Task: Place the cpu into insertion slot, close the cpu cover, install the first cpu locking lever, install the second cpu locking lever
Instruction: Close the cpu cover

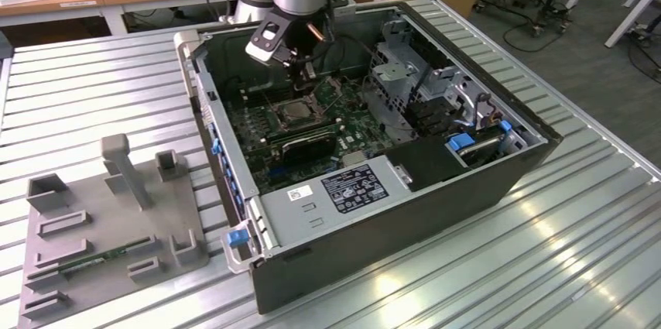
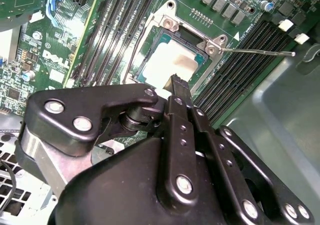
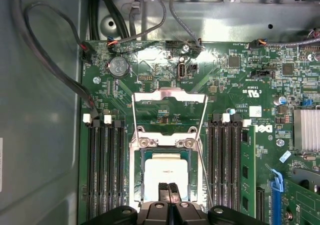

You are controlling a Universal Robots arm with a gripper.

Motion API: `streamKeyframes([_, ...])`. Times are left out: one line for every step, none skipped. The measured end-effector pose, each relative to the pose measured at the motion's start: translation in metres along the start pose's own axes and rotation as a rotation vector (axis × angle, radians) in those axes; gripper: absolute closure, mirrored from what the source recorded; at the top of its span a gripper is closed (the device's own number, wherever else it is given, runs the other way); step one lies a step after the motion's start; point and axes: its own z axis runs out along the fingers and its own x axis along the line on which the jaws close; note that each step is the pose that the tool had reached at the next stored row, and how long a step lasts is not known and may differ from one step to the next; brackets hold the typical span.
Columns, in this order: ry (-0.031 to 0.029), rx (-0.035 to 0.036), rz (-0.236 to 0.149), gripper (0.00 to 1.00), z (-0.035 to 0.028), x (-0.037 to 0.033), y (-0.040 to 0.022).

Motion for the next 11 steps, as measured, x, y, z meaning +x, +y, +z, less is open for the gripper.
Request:
streamKeyframes([0.0002, -0.0001, 0.0, 0.89, -0.0001, 0.0, 0.0])
streamKeyframes([0.0003, -0.0002, 0.0, 0.89, -0.0001, 0.0, 0.0])
streamKeyframes([0.0003, -0.0002, 0.0, 0.89, -0.0001, 0.0, 0.0])
streamKeyframes([0.0003, -0.0002, 0.0, 0.89, -0.0002, 0.0, 0.0])
streamKeyframes([0.0001, 0.0, 0.0, 0.89, -0.0003, 0.0, 0.0])
streamKeyframes([0.0001, -0.0001, 0.0, 0.89, -0.0004, 0.0, 0.0])
streamKeyframes([-0.0003, 0.0002, 0.0, 0.89, -0.0009, 0.0, 0.0])
streamKeyframes([-0.0003, 0.0002, 0.0, 0.89, -0.0015, 0.0, 0.0])
streamKeyframes([-0.0001, 0.0, 0.0, 0.89, -0.0026, 0.0, 0.0001])
streamKeyframes([0.0, 0.0, 0.0, 0.89, -0.0041, 0.0, 0.0002])
streamKeyframes([0.0001, 0.0, 0.0, 0.89, -0.0059, 0.0, 0.0003])
